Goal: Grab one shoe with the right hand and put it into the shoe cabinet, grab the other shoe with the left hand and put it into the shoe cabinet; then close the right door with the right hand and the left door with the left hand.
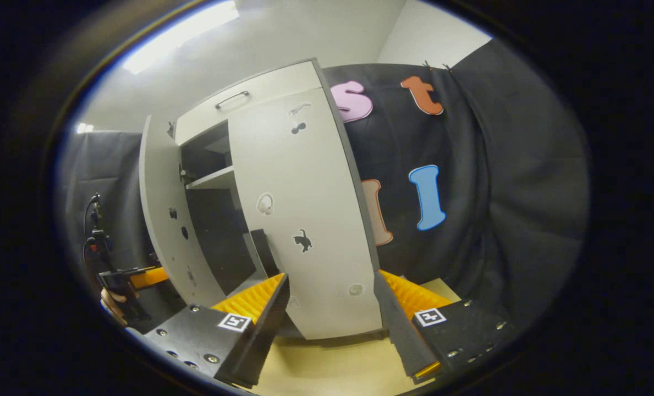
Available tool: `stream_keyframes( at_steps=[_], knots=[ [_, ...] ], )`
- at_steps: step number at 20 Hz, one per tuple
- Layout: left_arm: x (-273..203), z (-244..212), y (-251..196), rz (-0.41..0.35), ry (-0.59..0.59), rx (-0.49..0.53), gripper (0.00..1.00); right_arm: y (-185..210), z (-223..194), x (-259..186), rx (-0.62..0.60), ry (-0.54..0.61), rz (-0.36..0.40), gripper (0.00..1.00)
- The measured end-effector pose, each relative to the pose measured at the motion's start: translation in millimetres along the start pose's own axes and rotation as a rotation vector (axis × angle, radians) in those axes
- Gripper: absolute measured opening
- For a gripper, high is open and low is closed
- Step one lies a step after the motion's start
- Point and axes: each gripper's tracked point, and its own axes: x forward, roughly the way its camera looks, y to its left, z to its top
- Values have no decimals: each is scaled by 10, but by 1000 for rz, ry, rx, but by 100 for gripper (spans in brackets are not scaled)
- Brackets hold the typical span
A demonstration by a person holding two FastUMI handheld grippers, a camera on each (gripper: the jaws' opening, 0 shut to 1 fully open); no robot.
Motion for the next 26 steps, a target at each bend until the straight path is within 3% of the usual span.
stream_keyframes(
  at_steps=[2, 3, 7, 13, 26],
  knots=[
    [73, -30, -195, -54, 3, -27, 93, -68, 31, -22, -4, -3, -15, 92],
    [120, -37, -280, -71, -2, -38, 88, -111, 39, -41, -7, -5, -22, 92],
    [365, -113, -507, -111, 12, -37, 98, -325, 93, -165, -2, -20, -66, 92],
    [544, -175, -732, -105, 8, 53, 98, -583, 29, -321, 36, -14, -110, 92],
    [163, 8, -905, -89, -22, 5, 98, -503, -67, -355, -5, 2, -65, 92]
  ],
)
